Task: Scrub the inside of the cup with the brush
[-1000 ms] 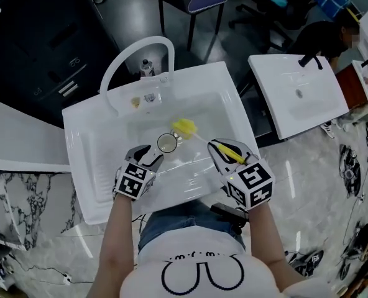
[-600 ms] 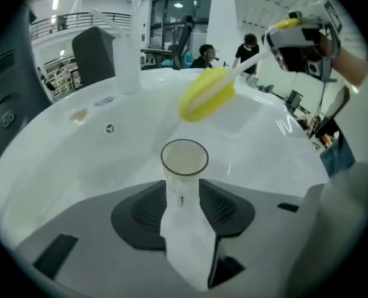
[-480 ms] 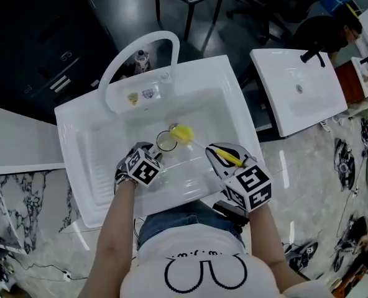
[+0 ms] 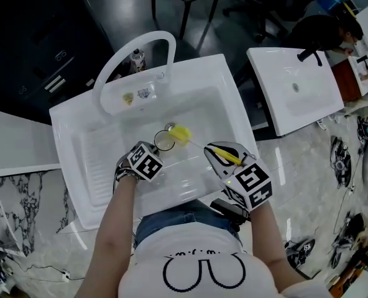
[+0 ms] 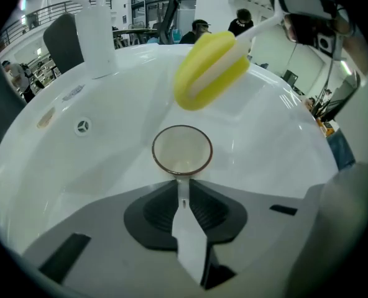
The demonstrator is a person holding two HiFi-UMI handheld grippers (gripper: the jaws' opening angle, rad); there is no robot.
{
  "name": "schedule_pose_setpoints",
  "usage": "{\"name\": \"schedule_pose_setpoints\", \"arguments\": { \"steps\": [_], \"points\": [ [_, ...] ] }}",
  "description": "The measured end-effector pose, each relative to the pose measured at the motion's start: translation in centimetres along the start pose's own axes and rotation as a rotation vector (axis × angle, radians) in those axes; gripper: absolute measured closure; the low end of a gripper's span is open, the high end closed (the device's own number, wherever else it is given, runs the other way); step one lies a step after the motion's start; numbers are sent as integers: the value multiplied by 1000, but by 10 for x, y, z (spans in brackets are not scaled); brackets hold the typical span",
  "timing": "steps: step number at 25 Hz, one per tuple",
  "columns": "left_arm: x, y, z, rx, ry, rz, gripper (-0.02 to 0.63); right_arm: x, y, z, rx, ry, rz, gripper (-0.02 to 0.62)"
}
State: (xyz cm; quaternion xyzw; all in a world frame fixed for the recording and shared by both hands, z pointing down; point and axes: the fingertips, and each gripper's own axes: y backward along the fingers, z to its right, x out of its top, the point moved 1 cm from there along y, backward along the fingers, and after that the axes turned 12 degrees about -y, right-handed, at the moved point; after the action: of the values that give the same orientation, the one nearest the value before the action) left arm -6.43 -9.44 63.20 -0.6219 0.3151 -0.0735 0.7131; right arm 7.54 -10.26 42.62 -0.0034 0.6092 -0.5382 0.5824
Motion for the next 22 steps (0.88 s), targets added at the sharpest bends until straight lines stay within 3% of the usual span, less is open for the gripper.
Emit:
{"name": "schedule_pose_setpoints", "arguments": {
  "steps": [4, 13, 22],
  "points": [
    [5, 1, 2, 27, -31, 32, 540, -6, 2, -5, 41, 40, -71, 552],
    [16, 4, 18, 113, -249, 49, 541, -35, -16, -14, 43, 69, -206, 552],
    [20, 4, 23, 126, -332, 36, 541, -49, -39, -13, 20, 45, -253, 554]
  ]
}}
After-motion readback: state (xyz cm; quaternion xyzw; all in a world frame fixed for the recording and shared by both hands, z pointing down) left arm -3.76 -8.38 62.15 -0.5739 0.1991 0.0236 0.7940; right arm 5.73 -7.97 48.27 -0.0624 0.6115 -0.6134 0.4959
